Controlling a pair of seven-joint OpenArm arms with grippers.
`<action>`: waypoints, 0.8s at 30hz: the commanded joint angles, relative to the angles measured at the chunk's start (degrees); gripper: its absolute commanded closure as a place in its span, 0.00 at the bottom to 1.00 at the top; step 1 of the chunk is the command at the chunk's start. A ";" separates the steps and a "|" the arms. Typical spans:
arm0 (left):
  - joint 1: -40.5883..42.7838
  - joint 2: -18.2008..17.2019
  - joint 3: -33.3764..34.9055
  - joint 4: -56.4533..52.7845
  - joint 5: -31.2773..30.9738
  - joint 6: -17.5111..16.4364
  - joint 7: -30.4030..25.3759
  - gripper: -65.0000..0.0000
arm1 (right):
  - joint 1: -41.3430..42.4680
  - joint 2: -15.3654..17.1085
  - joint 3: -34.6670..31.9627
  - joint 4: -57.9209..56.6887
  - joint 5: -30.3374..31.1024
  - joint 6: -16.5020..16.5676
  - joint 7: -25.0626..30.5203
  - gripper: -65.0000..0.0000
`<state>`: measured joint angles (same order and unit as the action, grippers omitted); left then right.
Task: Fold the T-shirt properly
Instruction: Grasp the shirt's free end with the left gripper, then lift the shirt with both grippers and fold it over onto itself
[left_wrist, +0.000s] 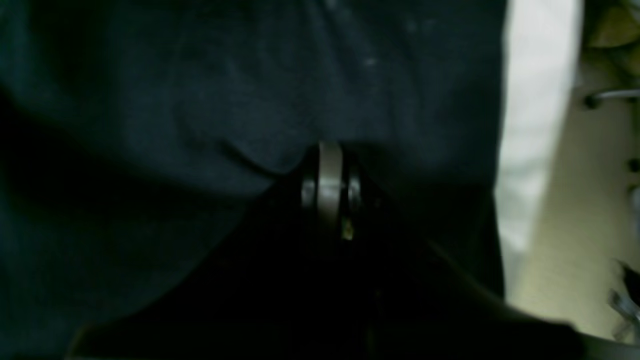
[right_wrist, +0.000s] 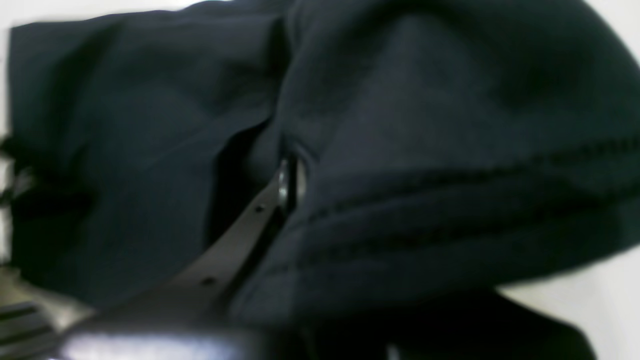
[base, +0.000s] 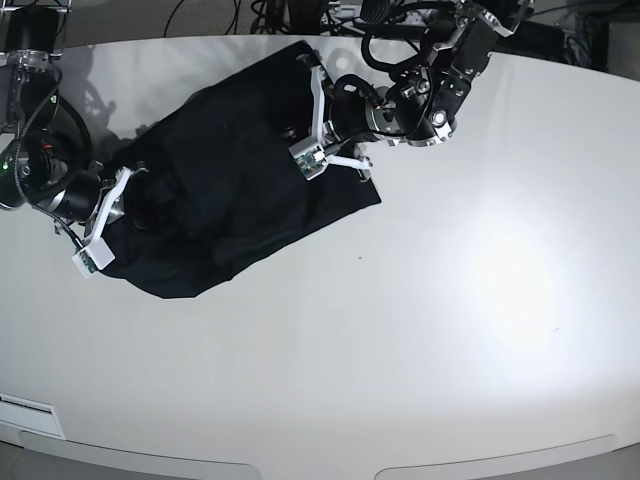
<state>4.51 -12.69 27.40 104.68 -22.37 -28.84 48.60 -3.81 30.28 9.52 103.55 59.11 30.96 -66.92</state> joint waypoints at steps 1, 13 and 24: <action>-0.52 0.13 -0.09 0.96 -0.02 0.22 -1.07 1.00 | 1.16 0.87 0.50 1.14 3.56 0.66 -0.46 1.00; -0.39 0.15 -0.09 -1.86 1.42 0.22 -4.28 1.00 | 3.78 -1.90 0.50 10.49 21.86 3.69 -9.03 1.00; -0.39 0.15 -0.09 -1.97 1.03 0.22 -4.70 1.00 | 3.32 -14.64 0.48 11.58 19.58 6.21 -9.27 1.00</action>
<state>4.58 -12.56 27.35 102.21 -21.58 -28.86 43.92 -1.43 15.05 9.58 114.26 76.88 36.77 -77.76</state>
